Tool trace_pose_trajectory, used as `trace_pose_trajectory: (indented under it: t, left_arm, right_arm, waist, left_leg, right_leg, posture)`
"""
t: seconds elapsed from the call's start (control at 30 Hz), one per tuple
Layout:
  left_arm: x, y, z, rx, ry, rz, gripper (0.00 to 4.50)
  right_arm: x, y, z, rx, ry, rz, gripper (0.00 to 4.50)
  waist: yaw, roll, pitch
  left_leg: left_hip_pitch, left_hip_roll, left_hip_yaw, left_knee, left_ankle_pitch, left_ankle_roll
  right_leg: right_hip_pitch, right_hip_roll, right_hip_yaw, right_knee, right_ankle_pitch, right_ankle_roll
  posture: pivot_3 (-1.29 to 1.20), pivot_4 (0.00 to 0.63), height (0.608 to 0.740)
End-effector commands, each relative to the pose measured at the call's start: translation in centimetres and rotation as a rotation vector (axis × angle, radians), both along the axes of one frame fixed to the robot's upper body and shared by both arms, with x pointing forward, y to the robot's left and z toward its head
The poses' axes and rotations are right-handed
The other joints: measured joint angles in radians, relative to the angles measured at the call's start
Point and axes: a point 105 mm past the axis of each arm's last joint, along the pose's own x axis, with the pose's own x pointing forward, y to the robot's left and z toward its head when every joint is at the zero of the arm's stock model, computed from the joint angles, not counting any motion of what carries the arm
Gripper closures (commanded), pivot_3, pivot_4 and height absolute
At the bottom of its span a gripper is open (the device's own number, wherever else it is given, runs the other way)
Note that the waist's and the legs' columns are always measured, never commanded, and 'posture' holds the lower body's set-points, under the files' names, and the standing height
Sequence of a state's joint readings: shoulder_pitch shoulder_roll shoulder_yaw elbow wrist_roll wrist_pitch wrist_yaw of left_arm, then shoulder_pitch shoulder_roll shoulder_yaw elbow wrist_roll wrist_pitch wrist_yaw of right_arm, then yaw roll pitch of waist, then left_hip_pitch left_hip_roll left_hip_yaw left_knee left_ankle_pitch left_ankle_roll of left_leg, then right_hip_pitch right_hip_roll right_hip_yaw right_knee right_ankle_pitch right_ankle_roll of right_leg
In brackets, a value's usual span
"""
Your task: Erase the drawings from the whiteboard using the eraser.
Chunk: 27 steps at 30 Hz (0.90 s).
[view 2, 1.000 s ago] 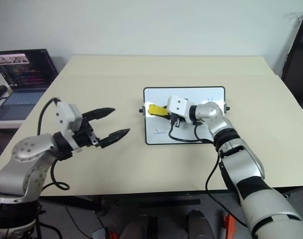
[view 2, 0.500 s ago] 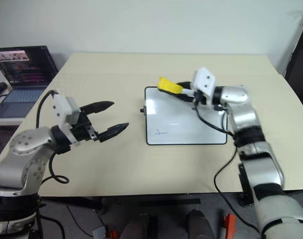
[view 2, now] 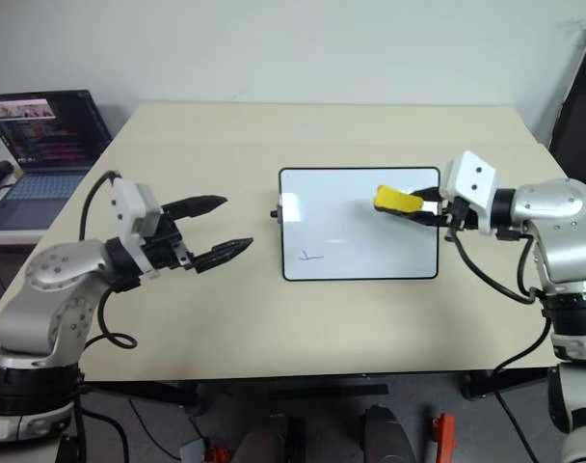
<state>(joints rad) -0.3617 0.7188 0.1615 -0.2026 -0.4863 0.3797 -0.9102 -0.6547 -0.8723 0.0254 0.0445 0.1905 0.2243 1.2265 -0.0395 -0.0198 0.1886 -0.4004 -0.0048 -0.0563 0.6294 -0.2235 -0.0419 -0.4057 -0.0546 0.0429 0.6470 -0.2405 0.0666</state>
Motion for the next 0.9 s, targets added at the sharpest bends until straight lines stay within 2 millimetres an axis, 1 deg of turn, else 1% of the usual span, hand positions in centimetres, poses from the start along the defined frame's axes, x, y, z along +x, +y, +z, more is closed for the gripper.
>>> trace_pose_trajectory:
  t: [0.03, 0.13, 0.3, 0.7, 0.8, 0.9]
  left_arm:
    - [-0.3, 0.3, 1.1, 0.016, -0.050, -0.002, 0.00]
    - [-0.3, 0.4, 1.0, 0.017, -0.046, 0.002, 0.00]
    - [-0.3, 0.3, 0.9, 0.019, -0.043, 0.001, 0.00]
    - [-0.4, 0.3, 0.8, 0.017, -0.041, -0.005, 0.00]
    - [-0.4, 0.1, 0.6, 0.015, -0.036, -0.008, 0.00]
    - [-0.4, 0.0, 0.0, 0.024, -0.020, -0.012, 0.00]
  right_arm:
    - [-1.4, -0.6, 0.9, -0.024, 0.010, 0.016, 3.50]
    - [-1.6, -0.9, 1.1, -0.024, 0.021, 0.008, 3.50]
    - [-2.0, -0.7, 0.5, -0.029, 0.058, 0.026, 3.50]
    - [-1.6, -0.3, 1.1, -0.003, 0.034, 0.026, 3.50]
    - [-1.4, 0.4, 1.5, 0.034, 0.008, 0.035, 3.50]
    - [-0.8, 2.2, 1.7, 0.098, -0.036, 0.061, 3.50]
  waist:
    - [0.001, 0.000, 0.000]
    - [-0.001, 0.000, 0.000]
    - [0.000, 0.000, 0.000]
    - [0.001, 0.000, 0.000]
    - [0.001, 0.000, 0.000]
    - [-0.002, 0.000, 0.000]
  left_leg:
    - [0.000, 0.000, 0.000, 0.000, 0.000, 0.000]
    - [0.000, 0.000, 0.001, 0.000, 0.000, 0.000]
    - [0.000, 0.000, 0.001, 0.001, 0.000, 0.000]
    - [0.000, 0.000, 0.001, 0.001, 0.000, 0.000]
    - [0.000, 0.000, 0.001, 0.001, 0.000, 0.000]
    - [0.001, 0.000, 0.001, 0.001, 0.000, 0.000]
  right_leg:
    - [0.000, 0.000, 0.000, 0.000, 0.000, 0.000]
    - [0.000, 0.000, 0.001, 0.000, 0.000, 0.000]
    - [0.000, 0.000, 0.001, 0.000, 0.000, 0.000]
    - [0.000, 0.000, 0.000, 0.000, 0.000, 0.000]
    - [0.000, 0.000, 0.001, 0.000, 0.000, 0.000]
    - [0.000, 0.000, 0.001, 0.000, 0.000, 0.000]
  posture:
    - [0.00, 0.150, 0.740]
    - [0.00, 0.150, 0.740]
    - [0.00, 0.150, 0.740]
    - [0.00, 0.150, 0.740]
    - [0.00, 0.150, 0.740]
    - [0.00, 0.150, 0.740]
